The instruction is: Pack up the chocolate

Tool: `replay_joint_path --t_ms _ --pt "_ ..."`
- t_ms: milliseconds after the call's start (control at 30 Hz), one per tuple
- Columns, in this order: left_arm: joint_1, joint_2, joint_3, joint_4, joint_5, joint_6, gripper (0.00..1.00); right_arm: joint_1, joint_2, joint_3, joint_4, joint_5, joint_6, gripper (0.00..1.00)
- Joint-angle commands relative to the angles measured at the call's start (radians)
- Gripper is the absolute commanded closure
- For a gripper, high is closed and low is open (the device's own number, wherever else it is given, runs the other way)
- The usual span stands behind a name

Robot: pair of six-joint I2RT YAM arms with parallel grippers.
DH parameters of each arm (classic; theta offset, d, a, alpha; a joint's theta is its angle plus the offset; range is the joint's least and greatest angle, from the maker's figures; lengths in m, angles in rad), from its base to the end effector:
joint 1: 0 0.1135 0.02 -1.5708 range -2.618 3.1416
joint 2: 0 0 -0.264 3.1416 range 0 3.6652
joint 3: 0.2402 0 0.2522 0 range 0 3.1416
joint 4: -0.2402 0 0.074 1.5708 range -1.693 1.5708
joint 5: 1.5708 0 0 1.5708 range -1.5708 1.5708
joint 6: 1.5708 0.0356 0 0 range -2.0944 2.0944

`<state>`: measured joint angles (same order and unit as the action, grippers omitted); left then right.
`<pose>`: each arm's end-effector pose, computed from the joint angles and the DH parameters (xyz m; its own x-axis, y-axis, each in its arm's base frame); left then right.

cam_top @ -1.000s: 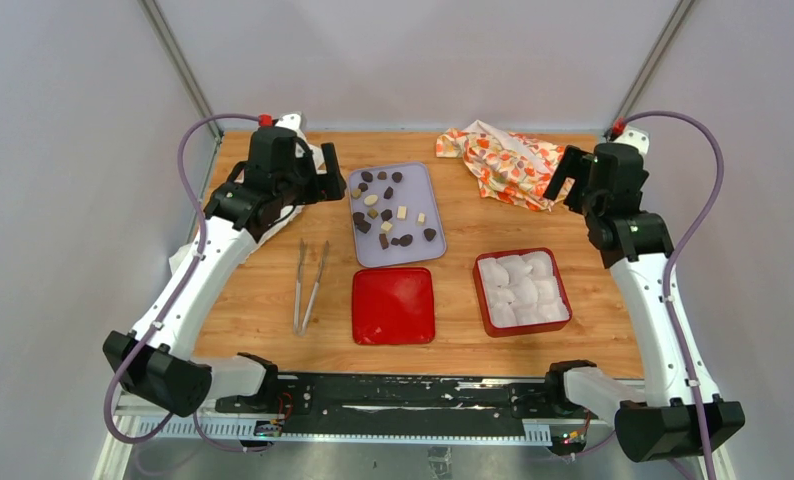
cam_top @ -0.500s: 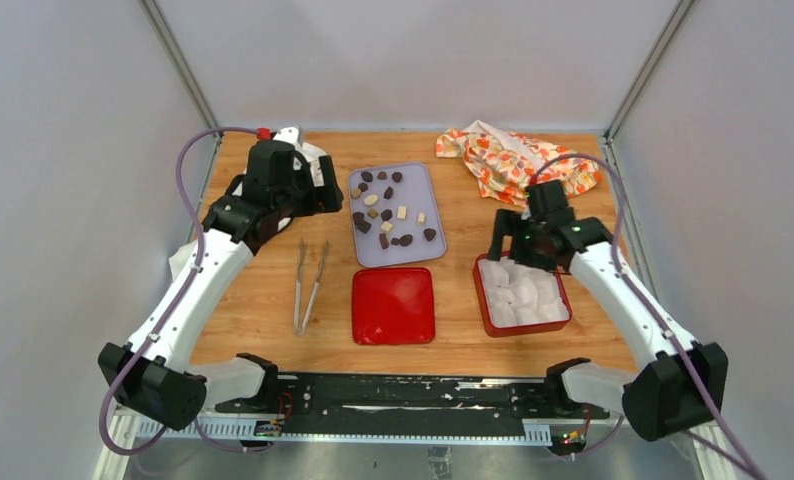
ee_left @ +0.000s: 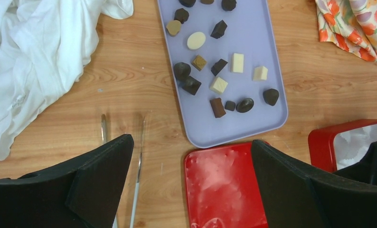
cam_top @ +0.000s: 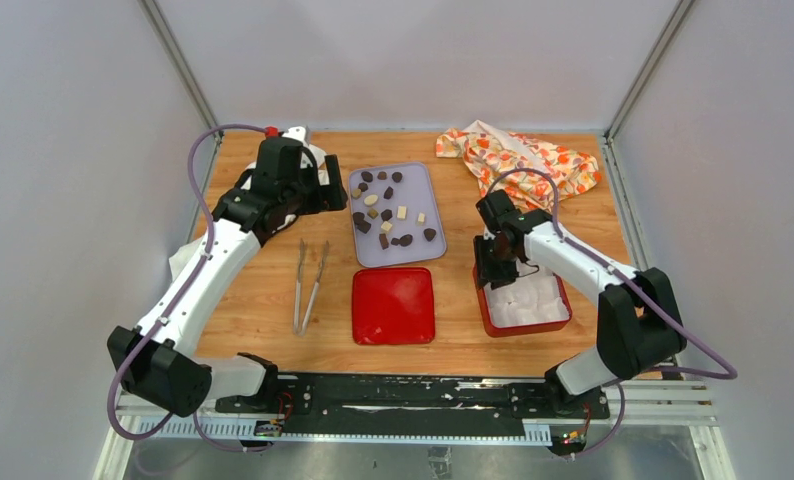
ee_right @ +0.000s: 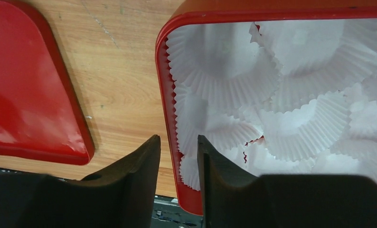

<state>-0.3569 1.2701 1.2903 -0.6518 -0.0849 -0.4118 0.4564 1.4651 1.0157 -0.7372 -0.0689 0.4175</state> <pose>0.2577 -0.0929 0.3660 -0.6206 -0.1942 -0.7597 0.0388 0.9600 -0.2772 0.2502 0.1256 0.2221 -0.9484 -0.0150 -0.3167 -0.0856 0.9739 0.2103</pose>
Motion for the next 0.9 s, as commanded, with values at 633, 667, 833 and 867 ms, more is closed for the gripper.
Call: replay_joint_path --t_ms 633,667,833,867 --pt "-0.004 0.042 0.044 0.009 0.001 -0.007 0.0 0.009 0.296 0.299 -0.049 0.185 -0.234 1.0" --pt "-0.004 0.045 0.049 0.008 0.003 -0.006 0.0 0.001 0.324 0.343 -0.052 0.173 -0.241 1.0" --pt "-0.004 0.061 0.072 0.002 0.013 0.007 0.0 -0.004 0.464 0.502 -0.081 0.092 -0.235 1.0" --pt "-0.004 0.062 0.075 0.001 0.015 0.009 0.0 -0.004 0.476 0.527 -0.088 0.085 -0.222 1.0"
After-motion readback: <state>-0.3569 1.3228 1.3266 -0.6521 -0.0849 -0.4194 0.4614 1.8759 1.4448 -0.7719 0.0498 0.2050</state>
